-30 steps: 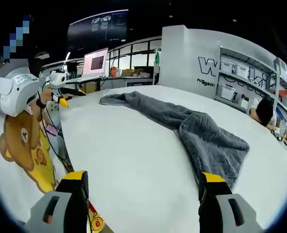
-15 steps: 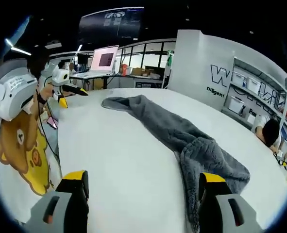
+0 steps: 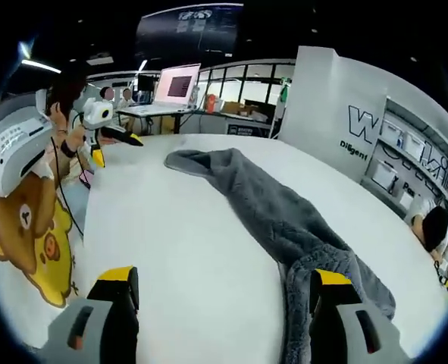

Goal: Fold the towel on the table until its edges align and the towel forms a compact rectangular stack.

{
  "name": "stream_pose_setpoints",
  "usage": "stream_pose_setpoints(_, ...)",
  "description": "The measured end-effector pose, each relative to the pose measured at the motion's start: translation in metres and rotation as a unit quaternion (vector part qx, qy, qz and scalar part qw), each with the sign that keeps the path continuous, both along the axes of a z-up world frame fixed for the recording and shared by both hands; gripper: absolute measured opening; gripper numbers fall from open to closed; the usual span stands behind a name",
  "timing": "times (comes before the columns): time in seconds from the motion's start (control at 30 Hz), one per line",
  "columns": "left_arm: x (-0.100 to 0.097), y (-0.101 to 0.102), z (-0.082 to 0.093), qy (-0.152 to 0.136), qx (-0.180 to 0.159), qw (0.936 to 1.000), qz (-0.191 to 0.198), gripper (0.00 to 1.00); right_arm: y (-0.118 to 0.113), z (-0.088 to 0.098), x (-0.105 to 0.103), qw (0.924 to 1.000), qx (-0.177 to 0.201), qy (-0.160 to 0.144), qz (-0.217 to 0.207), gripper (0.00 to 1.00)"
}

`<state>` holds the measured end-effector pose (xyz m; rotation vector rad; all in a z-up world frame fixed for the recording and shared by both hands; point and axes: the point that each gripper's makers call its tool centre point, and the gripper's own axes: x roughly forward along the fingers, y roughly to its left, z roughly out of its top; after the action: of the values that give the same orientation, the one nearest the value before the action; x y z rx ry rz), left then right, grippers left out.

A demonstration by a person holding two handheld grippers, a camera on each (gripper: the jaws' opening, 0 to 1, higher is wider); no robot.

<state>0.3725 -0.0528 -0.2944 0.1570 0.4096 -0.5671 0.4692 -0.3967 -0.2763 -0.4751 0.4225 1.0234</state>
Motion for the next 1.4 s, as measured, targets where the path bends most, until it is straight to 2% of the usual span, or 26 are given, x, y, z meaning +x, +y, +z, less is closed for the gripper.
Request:
stream_pose_setpoints(0.5,-0.002,0.001,-0.001,-0.001,-0.007,1.0000,0.001,0.98,0.034,0.004,0.033,0.9993,-0.026,-0.007,0.028,0.97)
stream_pose_setpoints(0.83,-0.003,0.005,-0.001,-0.002,-0.007,1.0000,0.003,0.98,0.061,0.006,0.053,0.9985,-0.030,-0.008,0.046,0.95)
stream_pose_setpoints(1.13,-0.004,0.006,-0.002,-0.003,-0.009,0.9999,0.004,0.98,0.094,-0.007,0.075,0.9955,-0.056,-0.011,0.076,0.90)
stream_pose_setpoints(1.4,-0.006,0.008,0.000,-0.005,-0.009,0.9999,0.007,0.98,0.112,-0.013,0.084,0.9947,-0.055,-0.002,0.087,0.87)
